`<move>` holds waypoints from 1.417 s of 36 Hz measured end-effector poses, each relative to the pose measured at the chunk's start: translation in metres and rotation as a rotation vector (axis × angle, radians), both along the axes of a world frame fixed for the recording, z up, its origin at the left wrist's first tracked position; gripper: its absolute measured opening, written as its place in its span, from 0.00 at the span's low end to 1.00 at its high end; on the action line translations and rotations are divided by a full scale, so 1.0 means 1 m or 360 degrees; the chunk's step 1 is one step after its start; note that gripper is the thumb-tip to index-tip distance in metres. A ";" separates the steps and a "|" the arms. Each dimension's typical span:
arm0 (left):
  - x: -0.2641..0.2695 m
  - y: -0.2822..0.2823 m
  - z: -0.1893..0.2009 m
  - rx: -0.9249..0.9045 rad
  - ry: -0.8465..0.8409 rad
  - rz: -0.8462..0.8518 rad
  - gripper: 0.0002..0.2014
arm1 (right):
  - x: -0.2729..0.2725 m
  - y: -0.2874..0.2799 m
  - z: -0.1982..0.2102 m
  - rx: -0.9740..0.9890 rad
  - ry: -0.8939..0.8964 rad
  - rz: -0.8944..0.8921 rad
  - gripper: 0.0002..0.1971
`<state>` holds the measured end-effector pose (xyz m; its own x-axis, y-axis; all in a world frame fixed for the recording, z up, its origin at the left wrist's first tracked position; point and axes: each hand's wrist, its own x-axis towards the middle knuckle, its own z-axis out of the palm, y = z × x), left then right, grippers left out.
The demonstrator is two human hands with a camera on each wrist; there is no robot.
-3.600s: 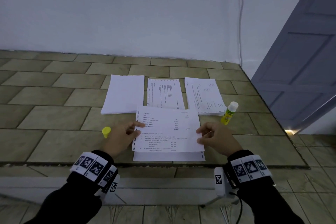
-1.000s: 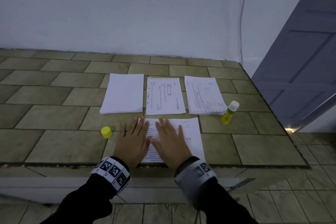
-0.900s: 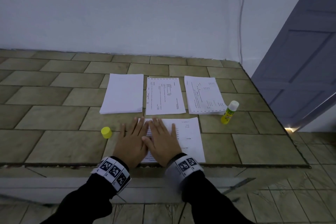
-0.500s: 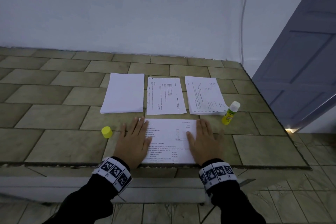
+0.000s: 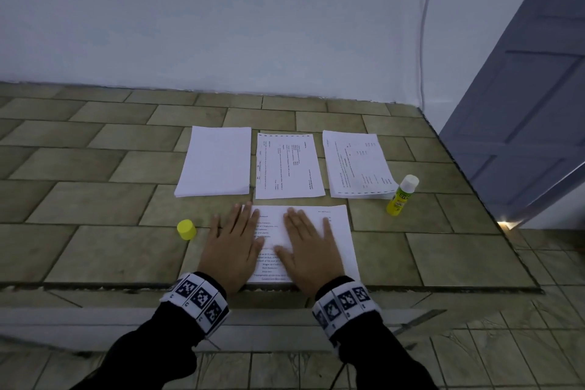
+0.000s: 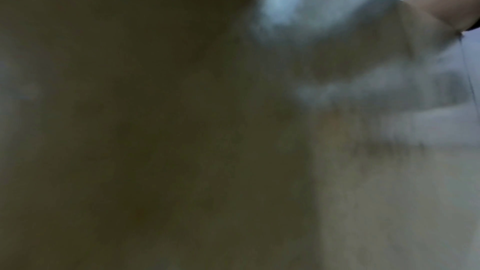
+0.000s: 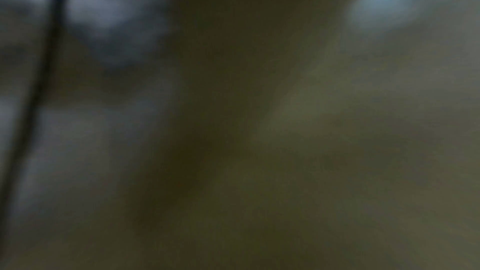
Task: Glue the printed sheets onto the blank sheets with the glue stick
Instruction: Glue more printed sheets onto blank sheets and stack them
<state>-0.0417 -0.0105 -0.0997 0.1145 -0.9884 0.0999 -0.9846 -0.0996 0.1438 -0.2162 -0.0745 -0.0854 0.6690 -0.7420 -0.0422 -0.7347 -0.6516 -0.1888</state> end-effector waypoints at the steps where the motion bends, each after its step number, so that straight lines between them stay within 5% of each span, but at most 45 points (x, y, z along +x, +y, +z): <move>1: 0.000 0.000 0.000 -0.0001 0.0002 0.0006 0.35 | -0.010 -0.004 0.001 -0.0005 0.0011 -0.0057 0.50; 6: -0.001 -0.001 -0.001 0.0066 0.0007 0.0022 0.37 | -0.053 -0.022 0.005 0.0008 0.0157 -0.0361 0.48; 11: -0.001 0.000 -0.001 0.0069 0.0048 0.0045 0.42 | -0.036 -0.017 0.009 -0.0075 0.0297 -0.0553 0.46; 20: -0.002 -0.001 0.003 0.0070 0.0002 0.0008 0.30 | 0.028 0.007 0.005 0.0092 -0.0003 0.0048 0.37; 24: -0.002 -0.001 0.002 0.0098 -0.0010 0.0036 0.32 | 0.004 -0.004 0.001 -0.0006 0.0037 -0.0083 0.47; 28: -0.001 0.001 0.000 0.0104 0.0004 0.0042 0.34 | -0.039 -0.026 0.005 0.0114 0.0064 -0.0414 0.43; 33: -0.001 0.000 0.000 0.0118 0.0017 0.0043 0.33 | -0.063 -0.036 0.013 0.0239 0.0116 -0.0431 0.42; 39: 0.001 0.000 0.001 0.0161 0.0045 0.0027 0.44 | -0.068 -0.031 0.072 0.0715 -0.0359 -0.0358 0.26; 44: -0.002 -0.001 0.007 0.0262 0.0067 0.0042 0.55 | -0.066 -0.040 0.097 0.0565 -0.0176 -0.0203 0.22; 51: -0.008 0.000 0.019 0.0414 0.0017 0.0077 0.62 | -0.040 -0.070 0.070 0.0338 0.0191 -0.0201 0.14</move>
<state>-0.0492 -0.0102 -0.0805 0.1618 -0.9741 -0.1581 -0.9764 -0.1813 0.1176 -0.2566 -0.1443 -0.0151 0.5524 -0.7855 -0.2790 -0.8331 -0.5083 -0.2182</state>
